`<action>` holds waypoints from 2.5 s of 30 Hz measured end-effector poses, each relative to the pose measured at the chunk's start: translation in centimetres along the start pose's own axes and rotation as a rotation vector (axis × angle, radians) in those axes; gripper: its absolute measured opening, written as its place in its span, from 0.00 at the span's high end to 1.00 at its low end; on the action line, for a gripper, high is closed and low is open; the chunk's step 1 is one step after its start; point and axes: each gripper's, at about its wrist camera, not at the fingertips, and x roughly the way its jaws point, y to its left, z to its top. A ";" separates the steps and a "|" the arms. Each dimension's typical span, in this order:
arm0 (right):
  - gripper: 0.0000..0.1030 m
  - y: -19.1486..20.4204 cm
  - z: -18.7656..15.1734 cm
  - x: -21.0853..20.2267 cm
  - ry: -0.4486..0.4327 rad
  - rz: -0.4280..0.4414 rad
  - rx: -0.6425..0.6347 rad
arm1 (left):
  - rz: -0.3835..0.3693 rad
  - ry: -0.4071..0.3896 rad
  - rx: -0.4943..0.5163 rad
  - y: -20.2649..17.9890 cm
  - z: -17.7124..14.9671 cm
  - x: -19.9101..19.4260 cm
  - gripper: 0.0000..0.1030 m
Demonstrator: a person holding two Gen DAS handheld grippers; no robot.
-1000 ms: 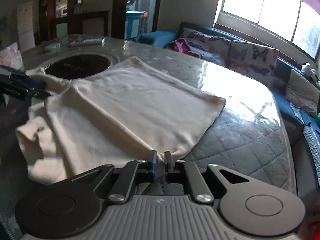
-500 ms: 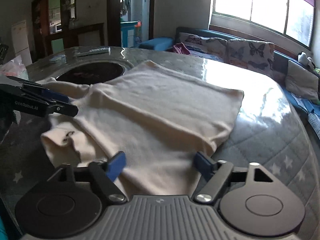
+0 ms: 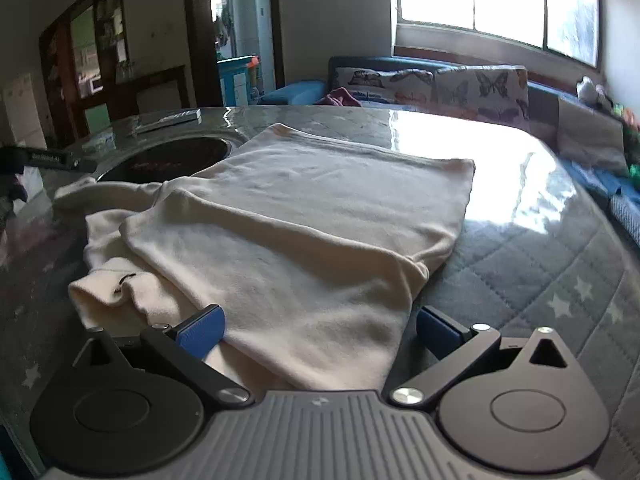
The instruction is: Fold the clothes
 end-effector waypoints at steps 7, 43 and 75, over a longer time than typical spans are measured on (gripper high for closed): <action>0.00 0.3 -0.2 0.1 -0.012 -0.009 -0.002 | 0.011 0.074 0.003 2.0 -0.2 2.9 0.15; 0.00 0.5 -0.5 0.2 -0.024 -0.013 0.004 | 0.062 0.015 -0.128 5.8 1.9 3.9 0.54; 0.00 0.5 -0.5 0.3 -0.025 -0.012 0.007 | 0.111 0.047 -0.152 5.4 -0.3 1.4 0.80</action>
